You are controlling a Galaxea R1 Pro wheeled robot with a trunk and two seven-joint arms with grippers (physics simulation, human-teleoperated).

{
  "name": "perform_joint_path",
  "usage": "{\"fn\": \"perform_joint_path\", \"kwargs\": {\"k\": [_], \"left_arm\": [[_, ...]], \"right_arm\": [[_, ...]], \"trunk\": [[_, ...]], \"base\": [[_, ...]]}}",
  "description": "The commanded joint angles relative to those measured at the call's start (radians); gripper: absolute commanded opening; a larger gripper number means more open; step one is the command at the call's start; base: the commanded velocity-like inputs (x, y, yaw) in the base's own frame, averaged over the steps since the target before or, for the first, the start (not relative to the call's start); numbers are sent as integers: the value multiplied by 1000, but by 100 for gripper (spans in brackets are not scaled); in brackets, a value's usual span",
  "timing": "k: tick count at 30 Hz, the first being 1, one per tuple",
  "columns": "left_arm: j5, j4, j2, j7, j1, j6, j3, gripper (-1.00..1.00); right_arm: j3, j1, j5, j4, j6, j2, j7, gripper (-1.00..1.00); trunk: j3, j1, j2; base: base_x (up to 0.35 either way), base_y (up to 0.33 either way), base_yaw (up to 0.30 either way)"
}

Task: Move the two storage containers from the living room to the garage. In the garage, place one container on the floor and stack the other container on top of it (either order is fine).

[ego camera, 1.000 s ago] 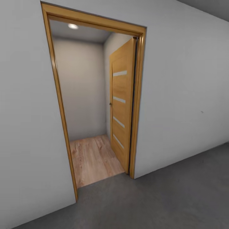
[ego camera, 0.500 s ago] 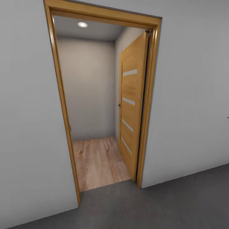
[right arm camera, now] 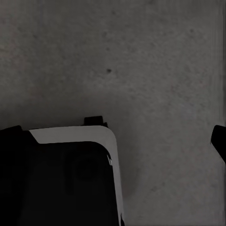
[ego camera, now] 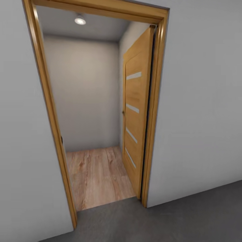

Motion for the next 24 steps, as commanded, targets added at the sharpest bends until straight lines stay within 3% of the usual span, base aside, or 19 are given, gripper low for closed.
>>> {"fn": "perform_joint_path", "kwargs": {"k": [1, 24], "left_arm": [[0, 1, 0, 1, -1, -3, 7, 100], [0, 1, 0, 1, -1, -7, 7, 100]], "right_arm": [[8, -1, -7, 3, -5, 1, 0, 100], [8, -1, -7, 3, -5, 1, 0, 100]], "trunk": [[-1, 1, -1], [-1, 1, -1]], "base": [[295, -202, 50], [295, -202, 251]]}}
